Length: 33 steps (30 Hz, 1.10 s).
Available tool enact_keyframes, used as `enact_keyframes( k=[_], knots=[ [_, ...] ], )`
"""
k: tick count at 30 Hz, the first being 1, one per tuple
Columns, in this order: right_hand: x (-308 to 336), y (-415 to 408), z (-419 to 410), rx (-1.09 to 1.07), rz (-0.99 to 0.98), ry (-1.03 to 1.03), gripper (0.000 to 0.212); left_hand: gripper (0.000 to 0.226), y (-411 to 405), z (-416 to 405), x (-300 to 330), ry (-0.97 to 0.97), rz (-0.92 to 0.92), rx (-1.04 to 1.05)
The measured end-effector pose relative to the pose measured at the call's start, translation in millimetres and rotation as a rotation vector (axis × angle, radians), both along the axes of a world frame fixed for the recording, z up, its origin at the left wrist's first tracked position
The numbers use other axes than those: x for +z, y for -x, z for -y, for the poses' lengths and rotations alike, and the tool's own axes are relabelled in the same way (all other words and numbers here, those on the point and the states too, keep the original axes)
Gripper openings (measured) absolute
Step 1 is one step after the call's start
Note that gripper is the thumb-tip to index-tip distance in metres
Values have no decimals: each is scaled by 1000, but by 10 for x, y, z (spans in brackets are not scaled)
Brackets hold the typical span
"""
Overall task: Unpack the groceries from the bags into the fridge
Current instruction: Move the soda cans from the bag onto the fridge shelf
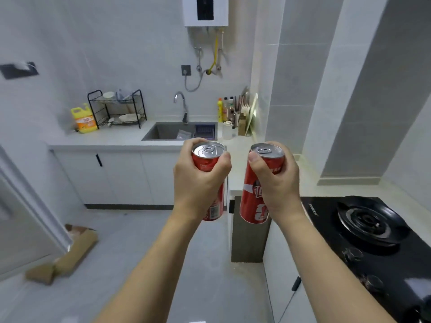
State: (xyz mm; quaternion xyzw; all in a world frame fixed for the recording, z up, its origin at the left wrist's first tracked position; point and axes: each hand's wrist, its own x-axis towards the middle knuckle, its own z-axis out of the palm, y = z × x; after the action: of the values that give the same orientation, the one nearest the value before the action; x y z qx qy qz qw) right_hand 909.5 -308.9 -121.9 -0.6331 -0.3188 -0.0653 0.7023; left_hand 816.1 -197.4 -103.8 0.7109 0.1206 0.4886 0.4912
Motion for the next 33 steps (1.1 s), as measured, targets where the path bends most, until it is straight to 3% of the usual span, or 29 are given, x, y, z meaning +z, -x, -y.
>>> enact_keyframes(
  k=[13, 24, 33],
  knots=[
    [107, 886, -1438, 538, 22, -30, 38, 27, 1331, -784, 67, 7, 5, 551],
    [167, 2498, -2278, 1005, -8, -55, 32, 25, 3002, -1024, 115, -25, 37, 1009],
    [242, 3927, -2641, 1226, -12, -59, 30, 34, 4382, -1059, 221, -110, 49, 1286]
  ],
)
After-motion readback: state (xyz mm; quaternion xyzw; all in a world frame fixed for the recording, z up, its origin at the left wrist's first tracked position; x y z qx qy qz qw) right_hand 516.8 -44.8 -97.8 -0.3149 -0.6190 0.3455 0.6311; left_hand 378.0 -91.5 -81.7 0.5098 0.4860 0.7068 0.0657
